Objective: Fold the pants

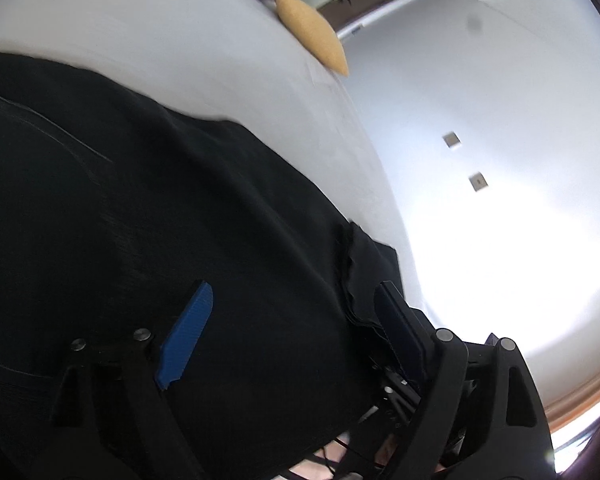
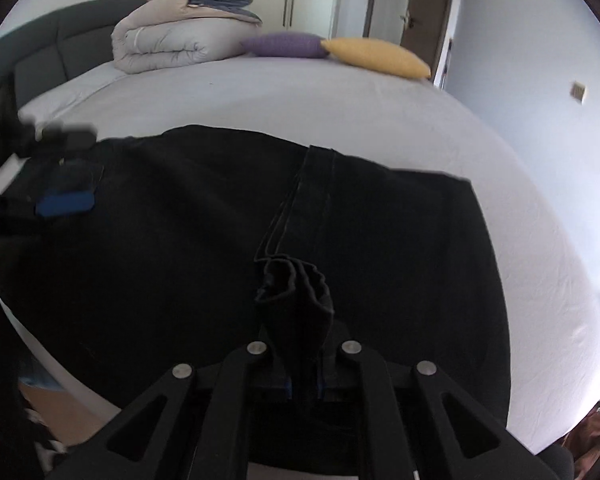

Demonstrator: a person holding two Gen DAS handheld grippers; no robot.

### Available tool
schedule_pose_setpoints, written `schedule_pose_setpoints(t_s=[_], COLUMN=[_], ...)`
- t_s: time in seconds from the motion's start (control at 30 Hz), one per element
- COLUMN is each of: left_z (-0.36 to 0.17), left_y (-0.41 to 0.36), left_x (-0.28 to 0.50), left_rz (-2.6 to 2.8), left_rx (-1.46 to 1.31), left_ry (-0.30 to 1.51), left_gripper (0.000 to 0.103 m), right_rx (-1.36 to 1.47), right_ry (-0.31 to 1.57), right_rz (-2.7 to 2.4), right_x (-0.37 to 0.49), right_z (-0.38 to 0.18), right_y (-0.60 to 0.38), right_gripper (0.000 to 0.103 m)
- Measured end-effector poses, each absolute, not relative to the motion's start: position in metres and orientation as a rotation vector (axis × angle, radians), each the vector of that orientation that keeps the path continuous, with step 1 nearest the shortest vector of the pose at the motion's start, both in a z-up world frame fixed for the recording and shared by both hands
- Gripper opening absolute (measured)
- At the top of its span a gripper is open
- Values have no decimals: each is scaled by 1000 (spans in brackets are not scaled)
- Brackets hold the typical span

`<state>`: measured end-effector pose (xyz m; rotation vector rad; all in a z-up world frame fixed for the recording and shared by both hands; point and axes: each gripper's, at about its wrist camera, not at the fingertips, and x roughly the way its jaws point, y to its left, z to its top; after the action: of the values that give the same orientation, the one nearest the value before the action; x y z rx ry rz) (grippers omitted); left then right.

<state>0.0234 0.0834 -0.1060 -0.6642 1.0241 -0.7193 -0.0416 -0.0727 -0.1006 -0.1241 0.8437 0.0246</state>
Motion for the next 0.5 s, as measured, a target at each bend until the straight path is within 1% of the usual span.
schedule_pose_setpoints(t_s=[0.27, 0.5], left_z=[-103, -106], left_y=[31, -7], left_x=[35, 45], left_rz=[-836, -841], left_rx=[-748, -692], left_ry=[1124, 1237], left_gripper=[83, 83], right_rx=[-312, -419], right_ry=[768, 708], right_rz=[8, 12], right_x=[-56, -83], right_z=[-90, -83], right_y=[-44, -28], right_gripper=[9, 9])
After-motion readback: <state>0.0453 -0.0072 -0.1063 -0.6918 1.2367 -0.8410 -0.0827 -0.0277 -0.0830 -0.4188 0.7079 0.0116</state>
